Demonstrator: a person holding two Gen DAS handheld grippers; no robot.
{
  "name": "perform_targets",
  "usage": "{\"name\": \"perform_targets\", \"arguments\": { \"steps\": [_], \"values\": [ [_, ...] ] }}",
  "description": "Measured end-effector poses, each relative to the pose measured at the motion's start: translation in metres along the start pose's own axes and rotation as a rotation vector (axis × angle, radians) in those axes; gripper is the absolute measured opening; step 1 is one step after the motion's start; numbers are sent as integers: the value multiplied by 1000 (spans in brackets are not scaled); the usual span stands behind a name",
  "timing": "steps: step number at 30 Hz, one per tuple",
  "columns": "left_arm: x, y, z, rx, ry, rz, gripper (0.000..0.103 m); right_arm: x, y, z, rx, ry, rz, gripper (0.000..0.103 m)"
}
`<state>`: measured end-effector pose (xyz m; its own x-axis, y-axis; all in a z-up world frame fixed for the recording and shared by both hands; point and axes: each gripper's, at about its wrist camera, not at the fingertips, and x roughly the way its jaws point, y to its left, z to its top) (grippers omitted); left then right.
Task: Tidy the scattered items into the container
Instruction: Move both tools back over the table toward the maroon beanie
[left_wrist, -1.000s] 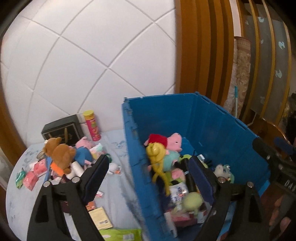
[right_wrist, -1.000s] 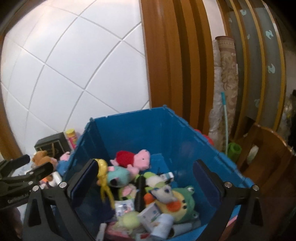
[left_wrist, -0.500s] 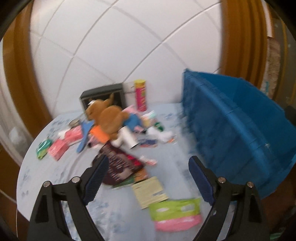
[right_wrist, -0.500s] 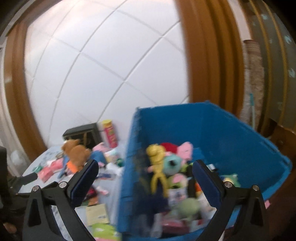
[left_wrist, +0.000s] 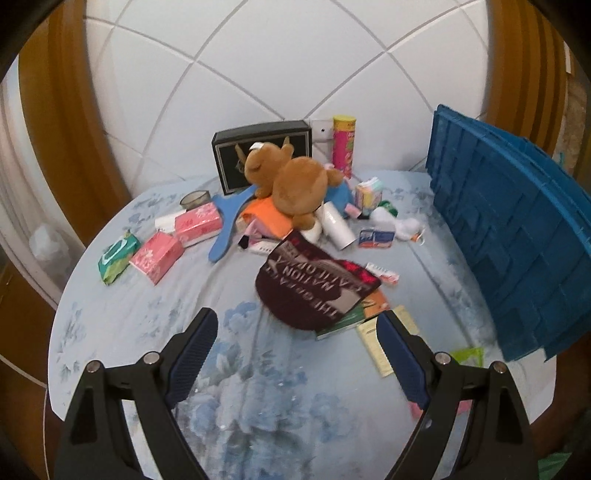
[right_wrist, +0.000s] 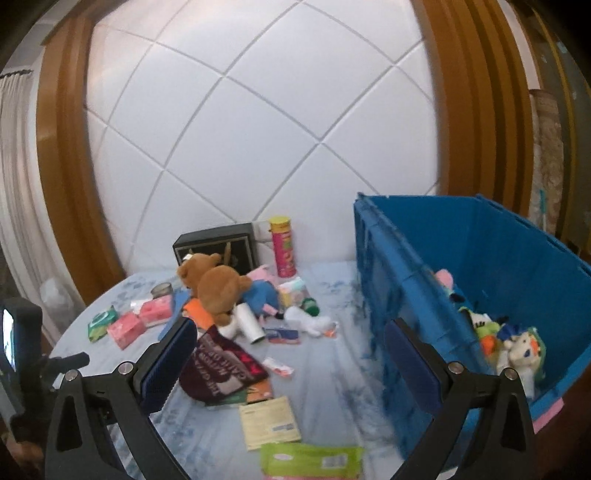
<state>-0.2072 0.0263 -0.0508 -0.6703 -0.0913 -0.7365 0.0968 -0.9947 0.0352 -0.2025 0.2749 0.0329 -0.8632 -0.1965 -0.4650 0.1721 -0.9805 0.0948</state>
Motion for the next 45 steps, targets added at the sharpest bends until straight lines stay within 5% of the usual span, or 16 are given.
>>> {"name": "perform_targets", "arguments": {
  "steps": [12, 31, 45],
  "values": [
    [34, 19, -23, -5, 77, -37, 88, 38, 30, -48, -29, 171, -32, 103],
    [85, 29, -48, -73, 223, 74, 88, 121, 6, -113, -24, 435, 40, 103],
    [213, 69, -13, -13, 327, -37, 88, 194, 17, -145, 129, 545, -119, 103]
  ]
}}
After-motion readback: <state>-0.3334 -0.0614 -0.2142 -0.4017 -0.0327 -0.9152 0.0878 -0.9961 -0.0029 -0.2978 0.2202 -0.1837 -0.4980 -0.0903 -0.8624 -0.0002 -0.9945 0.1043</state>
